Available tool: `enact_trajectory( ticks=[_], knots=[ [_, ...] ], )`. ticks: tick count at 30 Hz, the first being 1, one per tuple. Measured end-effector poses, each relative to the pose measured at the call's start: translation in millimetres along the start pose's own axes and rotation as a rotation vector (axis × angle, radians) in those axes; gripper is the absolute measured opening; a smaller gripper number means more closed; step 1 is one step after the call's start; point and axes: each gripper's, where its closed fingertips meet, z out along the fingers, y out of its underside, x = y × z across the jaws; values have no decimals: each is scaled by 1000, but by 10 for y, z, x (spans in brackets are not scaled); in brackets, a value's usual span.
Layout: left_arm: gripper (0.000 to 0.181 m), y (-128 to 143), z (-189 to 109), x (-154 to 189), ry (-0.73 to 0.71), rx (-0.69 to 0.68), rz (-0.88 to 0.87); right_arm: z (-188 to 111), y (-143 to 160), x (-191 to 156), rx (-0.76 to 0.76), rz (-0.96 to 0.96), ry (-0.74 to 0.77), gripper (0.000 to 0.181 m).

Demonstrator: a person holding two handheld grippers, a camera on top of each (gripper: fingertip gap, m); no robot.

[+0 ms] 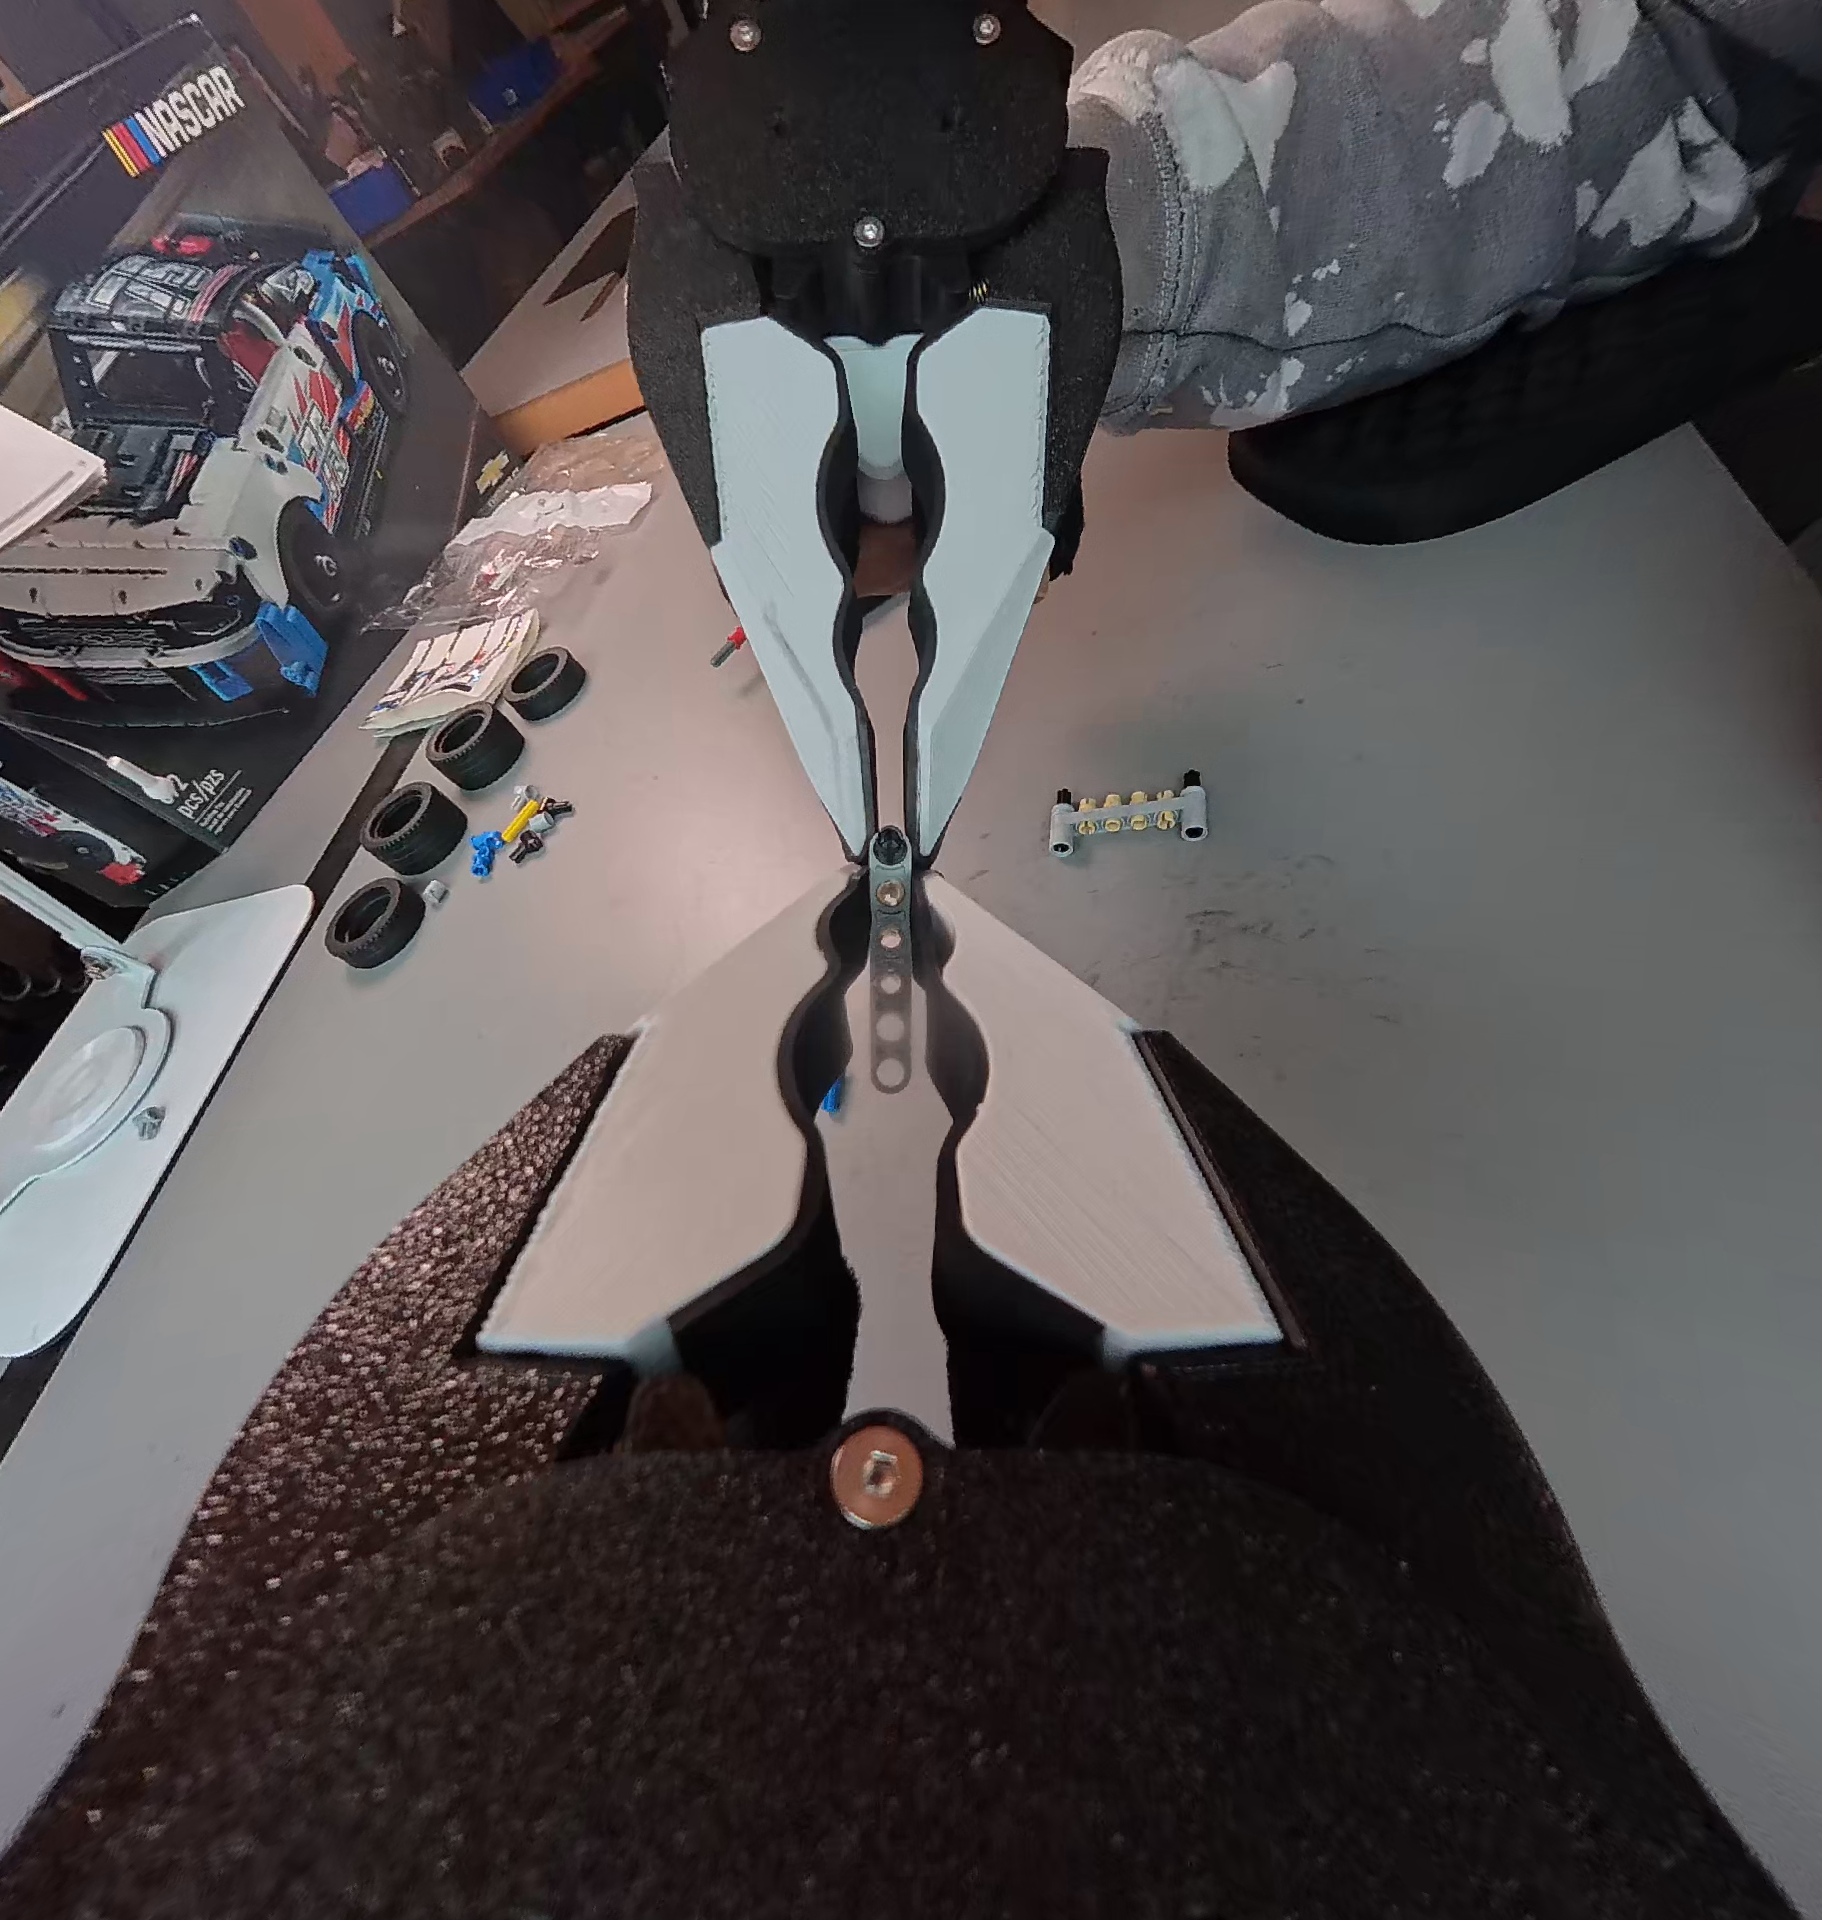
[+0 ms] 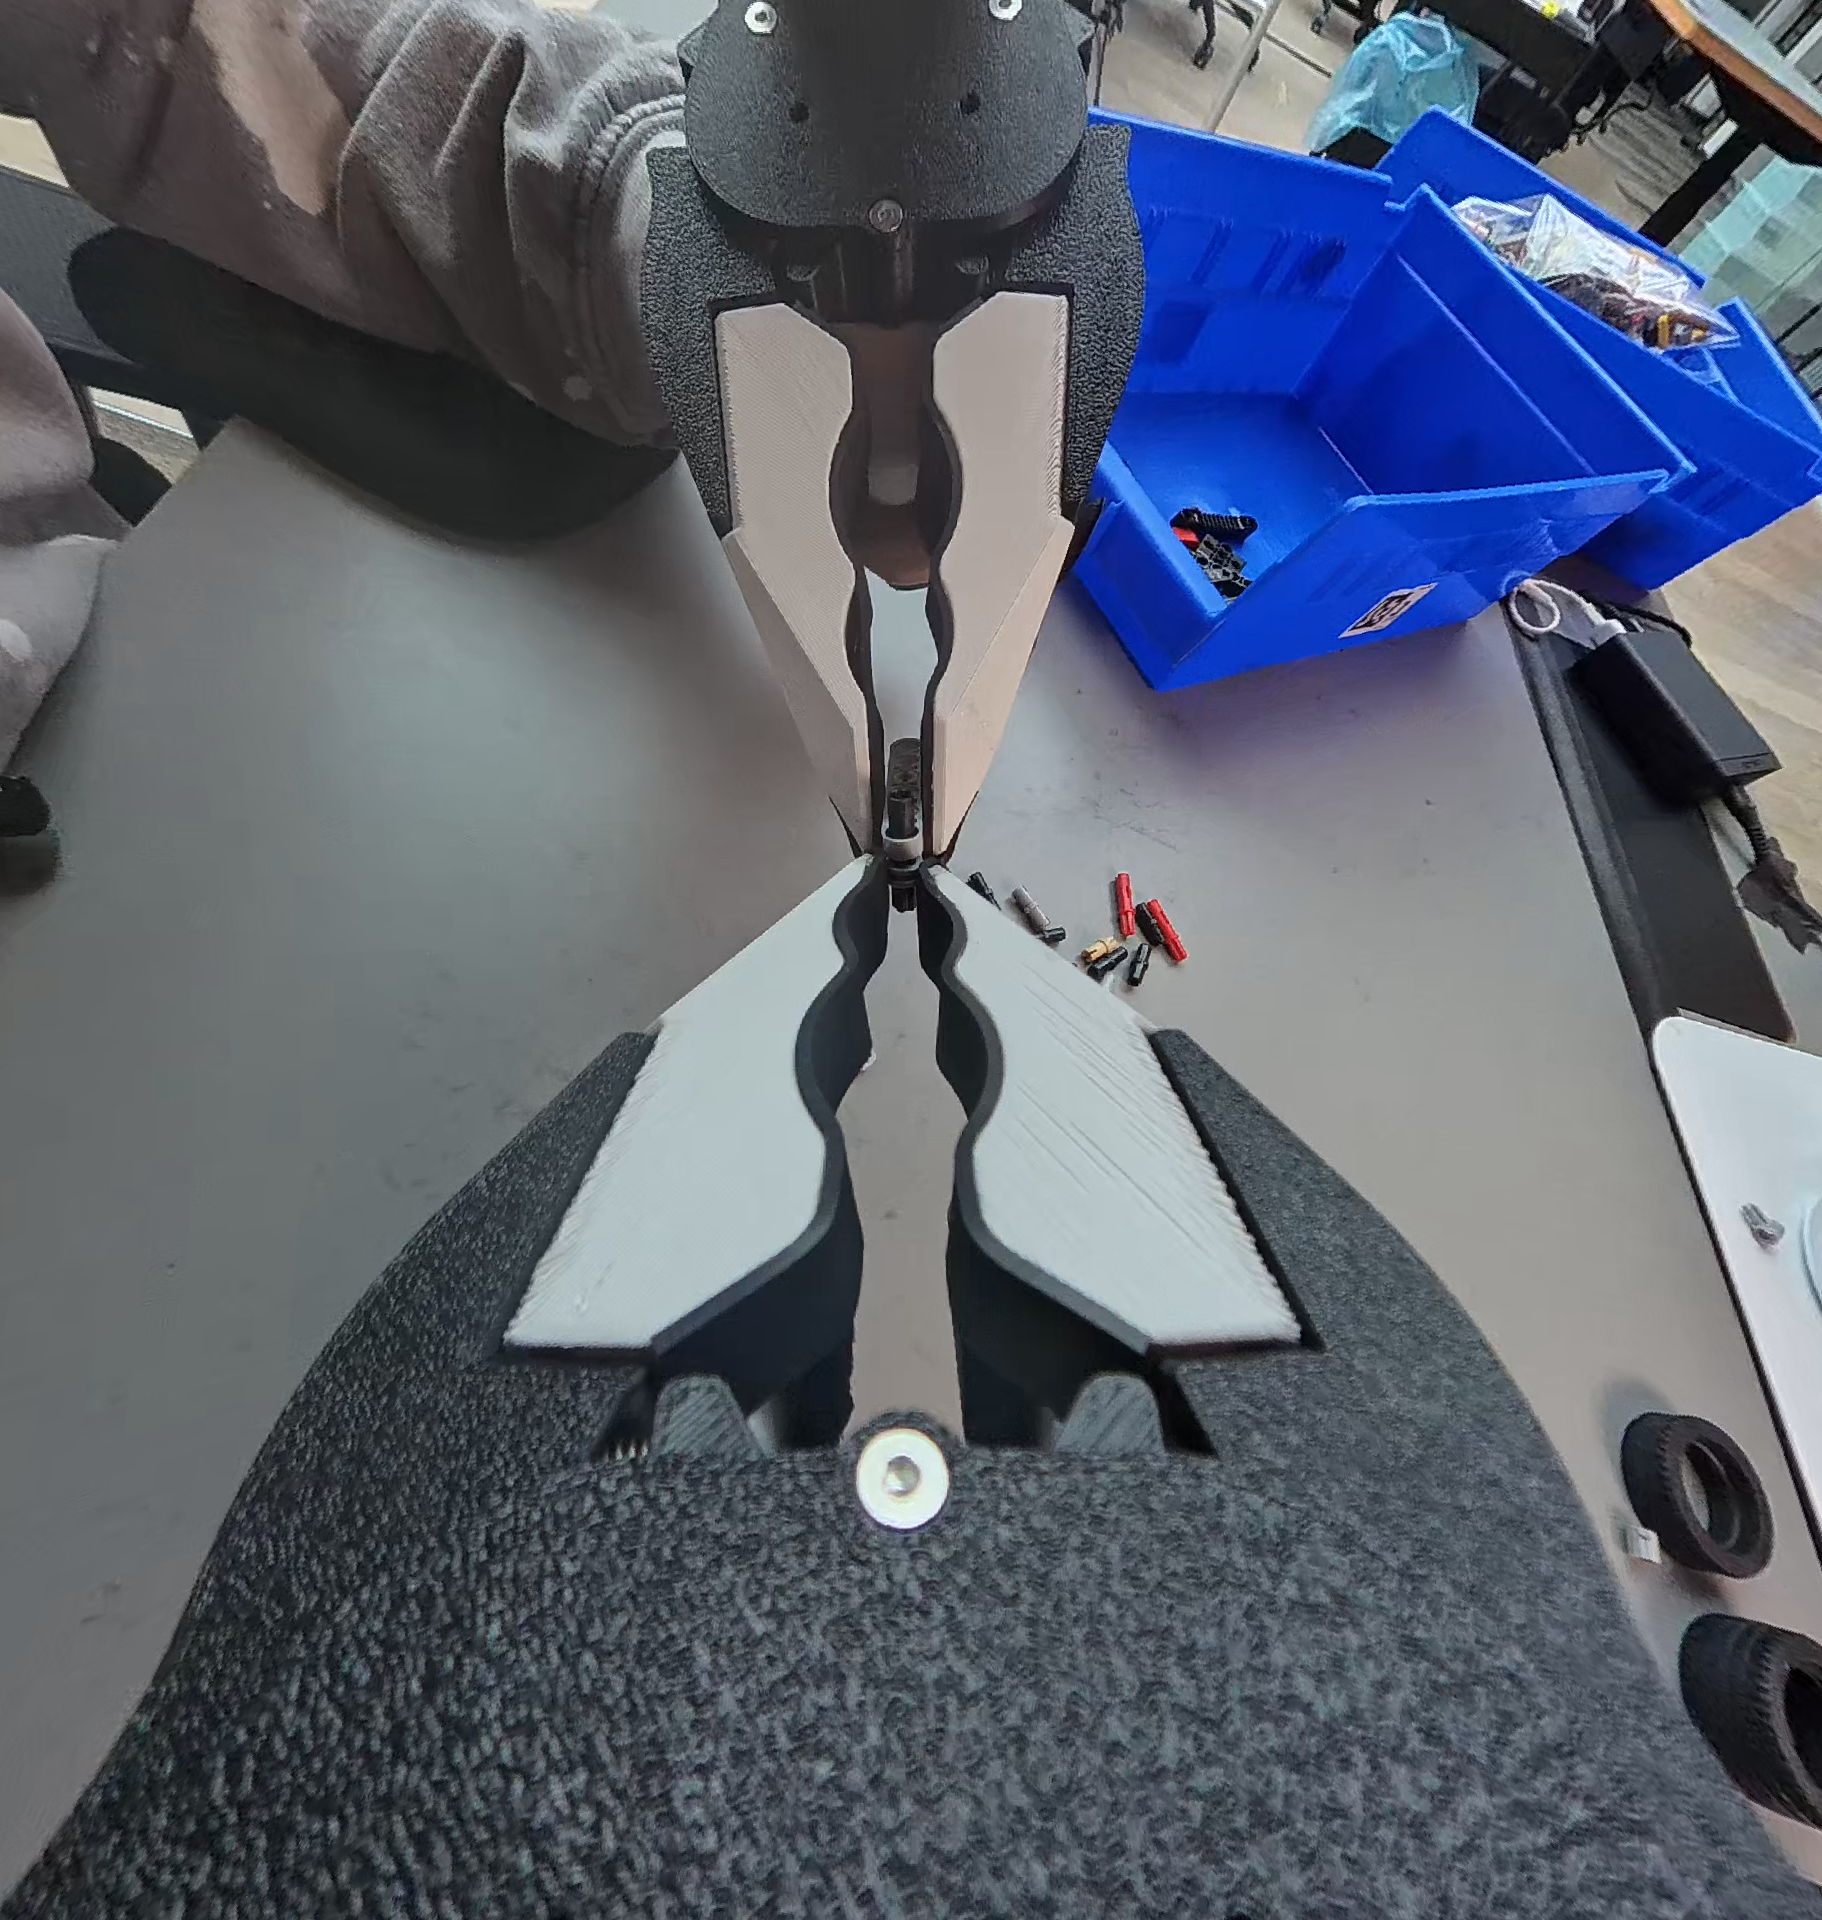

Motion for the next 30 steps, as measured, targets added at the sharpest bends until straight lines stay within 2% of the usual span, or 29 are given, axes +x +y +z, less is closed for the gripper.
enact_trajectory(
  ticks=[1,6,13,22,26,30],
  knots=[
    [6,12,3,2,2,-6,-1,9,12,0,-2,2,-2,6],
    [6,29,3,-15,4,-11,-12,23,35,12,17,34,-21,6],
    [7,-24,-38,-34,41,69,-111,-1,-78,31,73,72,3,7],
    [7,-133,-82,-8,73,136,-158,-64,-196,5,123,25,11,5],
    [7,-180,-91,-44,109,192,-281,-108,-218,56,180,102,-15,4],
    [7,-358,-181,-229,131,380,-525,-237,-419,247,373,282,3,0]
  ],
)
